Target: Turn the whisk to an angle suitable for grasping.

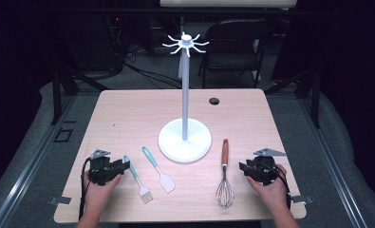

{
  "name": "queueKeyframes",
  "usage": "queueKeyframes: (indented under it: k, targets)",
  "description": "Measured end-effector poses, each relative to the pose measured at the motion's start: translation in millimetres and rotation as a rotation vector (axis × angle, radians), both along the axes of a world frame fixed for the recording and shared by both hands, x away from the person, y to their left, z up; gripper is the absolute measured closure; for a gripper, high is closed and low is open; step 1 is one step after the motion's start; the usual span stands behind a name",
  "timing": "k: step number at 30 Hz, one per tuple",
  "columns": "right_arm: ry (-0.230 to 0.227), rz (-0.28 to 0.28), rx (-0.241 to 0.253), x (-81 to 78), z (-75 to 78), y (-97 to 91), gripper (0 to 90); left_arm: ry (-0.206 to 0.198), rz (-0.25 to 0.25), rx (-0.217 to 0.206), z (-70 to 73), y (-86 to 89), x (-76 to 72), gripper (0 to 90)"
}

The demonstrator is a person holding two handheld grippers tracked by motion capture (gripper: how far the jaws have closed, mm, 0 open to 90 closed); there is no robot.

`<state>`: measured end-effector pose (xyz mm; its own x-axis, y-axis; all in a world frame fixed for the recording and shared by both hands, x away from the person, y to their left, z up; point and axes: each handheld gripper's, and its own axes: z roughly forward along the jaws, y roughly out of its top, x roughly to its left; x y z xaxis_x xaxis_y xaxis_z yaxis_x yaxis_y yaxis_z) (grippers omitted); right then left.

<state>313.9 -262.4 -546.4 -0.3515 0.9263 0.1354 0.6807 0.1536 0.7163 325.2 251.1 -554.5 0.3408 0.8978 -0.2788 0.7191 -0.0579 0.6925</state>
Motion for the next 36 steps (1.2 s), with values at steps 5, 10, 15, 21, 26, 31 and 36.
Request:
queueKeyframes:
  k: [5,10,15,21,26,31,36]
  targets:
    - [0.009,-0.003,0.012,-2.6,-0.1,0.1,63.5,-0.005,0.003,-0.019,-0.9,-1.3,2.7,59.7]
    - [0.012,0.009,-0.006,-4.2,-0.2,3.8,63.5,-0.015,-0.004,-0.003,-0.4,-2.9,0.8,59.2]
    - [0.019,0.014,0.005,-2.1,0.6,7.6,63.5,-0.013,-0.014,0.005,1.1,-3.7,-1.7,59.4]
    - [0.036,0.026,-0.020,1.2,2.7,13.7,62.8,-0.017,-0.010,0.014,0.5,-3.3,-4.4,59.6]
    - [0.044,0.026,0.013,5.0,2.6,16.8,62.4,-0.020,-0.013,0.015,1.1,-3.5,-6.6,59.6]
    - [0.096,0.027,0.015,12.7,8.5,23.4,61.0,-0.022,-0.028,0.032,1.6,-7.8,-10.3,59.1]
    - [0.127,0.037,-0.021,19.2,15.6,35.1,60.1,-0.033,-0.053,0.042,2.8,-11.2,-11.7,58.4]
